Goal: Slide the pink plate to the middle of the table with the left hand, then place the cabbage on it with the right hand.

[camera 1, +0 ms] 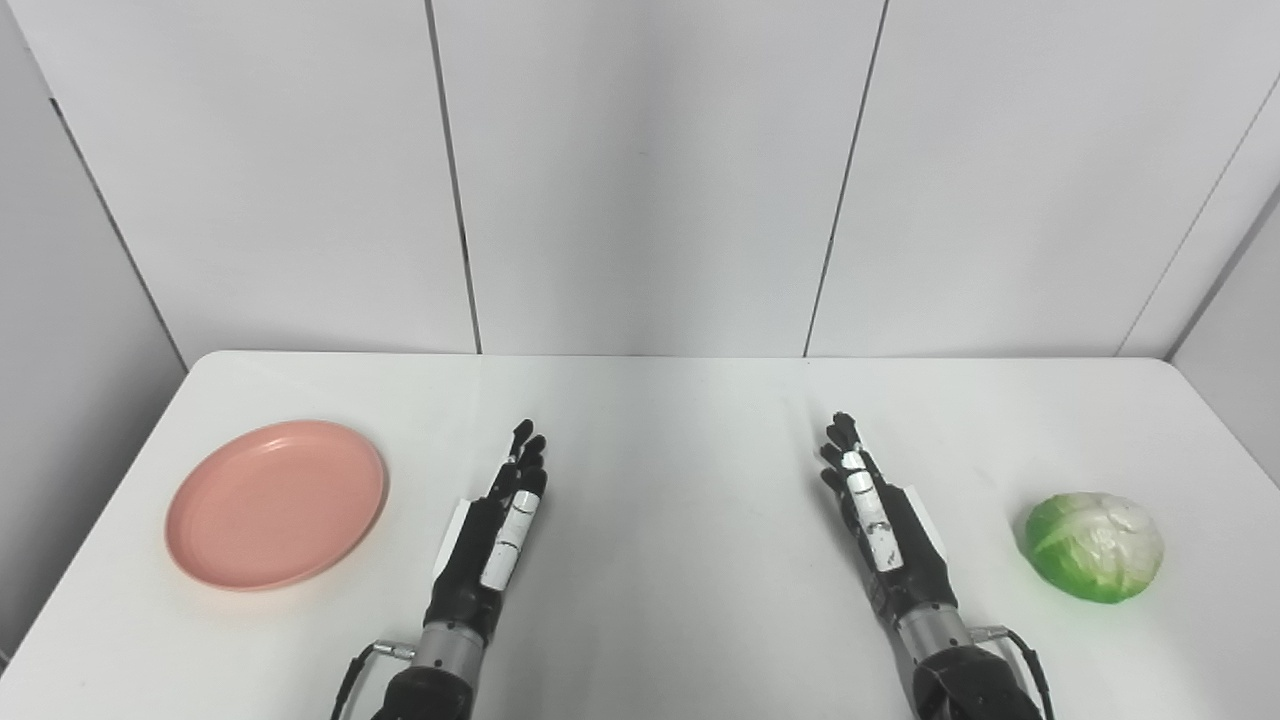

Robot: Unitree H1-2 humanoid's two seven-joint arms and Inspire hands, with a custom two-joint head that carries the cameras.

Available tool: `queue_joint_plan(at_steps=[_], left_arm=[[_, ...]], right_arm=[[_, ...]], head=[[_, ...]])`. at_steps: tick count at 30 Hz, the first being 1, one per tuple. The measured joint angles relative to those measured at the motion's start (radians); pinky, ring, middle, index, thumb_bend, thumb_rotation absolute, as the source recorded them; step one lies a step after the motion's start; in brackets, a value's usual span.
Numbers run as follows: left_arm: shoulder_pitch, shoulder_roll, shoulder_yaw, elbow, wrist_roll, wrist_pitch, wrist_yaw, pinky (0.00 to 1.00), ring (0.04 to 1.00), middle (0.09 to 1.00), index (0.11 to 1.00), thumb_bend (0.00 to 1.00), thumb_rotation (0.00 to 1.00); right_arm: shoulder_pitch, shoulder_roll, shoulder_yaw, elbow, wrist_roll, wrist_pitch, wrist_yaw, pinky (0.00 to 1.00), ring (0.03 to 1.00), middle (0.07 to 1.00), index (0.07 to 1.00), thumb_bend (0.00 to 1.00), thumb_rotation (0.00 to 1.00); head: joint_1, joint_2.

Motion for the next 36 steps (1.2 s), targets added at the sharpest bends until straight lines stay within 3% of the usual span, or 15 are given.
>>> queue_joint_plan(at_steps=[27, 36], left_arm=[[0.0, 0.001, -0.002, 0.001, 0.001, -0.001, 0.0, 0.94, 0.978, 0.98, 0.981, 0.78, 1.0], [0.0, -0.001, -0.004, 0.002, 0.004, 0.0, 0.002, 0.96, 0.986, 0.977, 0.971, 0.79, 1.0]], right_arm=[[0.0, 0.001, 0.002, -0.001, 0.001, 0.001, -0.007, 0.99, 0.98, 1.0, 1.0, 0.48, 1.0], [0.0, 0.0, 0.001, 0.0, -0.002, 0.0, -0.008, 0.97, 0.972, 0.992, 1.0, 0.52, 1.0]], head=[[0.003, 0.0], [0.07, -0.012]])
